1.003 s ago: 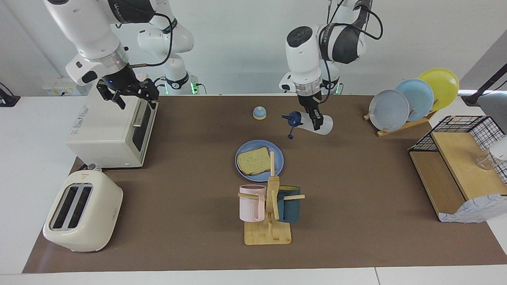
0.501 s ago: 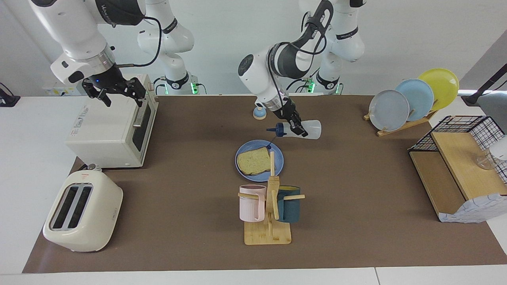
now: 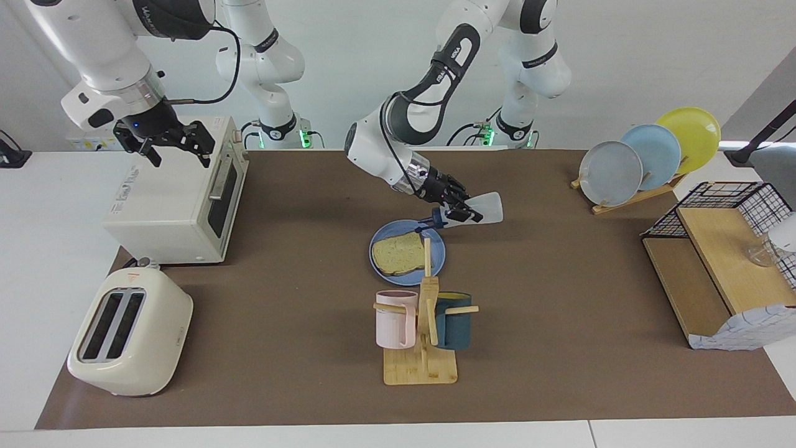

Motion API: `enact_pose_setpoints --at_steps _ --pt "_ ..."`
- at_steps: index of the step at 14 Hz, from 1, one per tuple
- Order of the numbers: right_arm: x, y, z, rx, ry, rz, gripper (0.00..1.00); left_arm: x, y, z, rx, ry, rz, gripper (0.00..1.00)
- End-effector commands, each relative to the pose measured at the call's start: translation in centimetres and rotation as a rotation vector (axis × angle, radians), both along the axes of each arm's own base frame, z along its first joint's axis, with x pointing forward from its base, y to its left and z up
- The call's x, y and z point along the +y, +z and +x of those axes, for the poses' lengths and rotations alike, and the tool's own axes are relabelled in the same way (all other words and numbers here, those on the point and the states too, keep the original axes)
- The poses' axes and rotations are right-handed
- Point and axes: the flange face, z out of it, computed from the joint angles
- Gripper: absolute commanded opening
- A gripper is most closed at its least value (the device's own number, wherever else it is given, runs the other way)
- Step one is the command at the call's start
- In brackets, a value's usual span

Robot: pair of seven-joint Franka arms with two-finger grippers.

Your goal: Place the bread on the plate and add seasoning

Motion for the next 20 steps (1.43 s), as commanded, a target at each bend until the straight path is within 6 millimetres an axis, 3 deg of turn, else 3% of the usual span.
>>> enact_pose_setpoints --at_steps 1,2,4,6,11,13,17,20 --pt "-0.2 0.0 -0.6 -0.005 0.028 -0.01 1.0 -1.6 -4.2 0.1 -0.019 0.016 0.186 0.0" --pt "-0.1 0.0 -0.5 -0.004 0.031 -0.007 1.0 -3.2 -4.3 0.8 -0.049 0.033 0.201 0.0" --pt "-0.6 -0.1 -0.6 0.0 0.06 0.0 1.0 -3.5 -4.2 1.6 -0.087 0.088 0.281 0.0" --pt "-0.6 -0.1 -0.6 -0.001 0.063 0.001 1.0 -3.3 -7.5 1.4 -0.114 0.082 0.43 0.0" --pt "-1.0 -0.7 0.0 -0.039 0.085 0.002 1.0 -3.4 -5.9 1.8 -0.197 0.055 0.503 0.0" --pt "-1.3 -1.0 -0.2 -0.032 0.075 0.004 1.0 -3.9 -6.2 2.1 -0.224 0.0 0.512 0.0" --pt "-0.9 -0.8 -0.1 -0.034 0.06 0.004 1.0 -6.4 -6.8 -1.6 -0.223 -0.112 0.512 0.0" --pt "-0.6 -0.9 -0.2 -0.022 0.064 0.005 1.0 -6.1 -7.4 -0.9 -0.216 -0.134 0.495 0.0"
